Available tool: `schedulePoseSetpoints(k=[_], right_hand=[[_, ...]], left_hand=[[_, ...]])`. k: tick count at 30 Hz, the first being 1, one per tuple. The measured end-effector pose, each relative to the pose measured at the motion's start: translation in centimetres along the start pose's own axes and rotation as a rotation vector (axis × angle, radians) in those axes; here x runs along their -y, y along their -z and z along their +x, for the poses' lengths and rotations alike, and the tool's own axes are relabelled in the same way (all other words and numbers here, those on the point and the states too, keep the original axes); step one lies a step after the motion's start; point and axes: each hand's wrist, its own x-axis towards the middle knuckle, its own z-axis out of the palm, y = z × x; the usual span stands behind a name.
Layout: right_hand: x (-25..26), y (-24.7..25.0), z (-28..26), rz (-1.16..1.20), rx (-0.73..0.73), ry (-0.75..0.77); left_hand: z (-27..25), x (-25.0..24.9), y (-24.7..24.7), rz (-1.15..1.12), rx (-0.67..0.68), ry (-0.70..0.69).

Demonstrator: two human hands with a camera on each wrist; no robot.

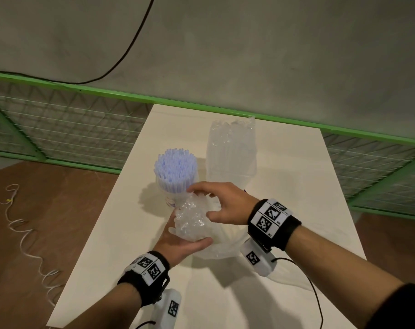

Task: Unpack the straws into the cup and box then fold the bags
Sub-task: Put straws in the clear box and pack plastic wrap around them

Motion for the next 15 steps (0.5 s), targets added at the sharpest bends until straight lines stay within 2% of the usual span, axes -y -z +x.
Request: schedulePoseSetpoints(k=[3,12,15], right_hand=[[-0.1,-0.7,-0.2,0.026,-0.045,0.030],[0.3,-2.5,-1.1,0.161,-0.328,0.079],[0.0,-3.1,-1.2,0.129,-0.382,0.112]], left_hand=[[0.2,0.0,0.1,0.019,0.001,-0.021],[0.1,-0.1,1.3,0.018,-0.007,-0.033],[0.1,-0.1,1.0,0.015,-0.021,-0.029]])
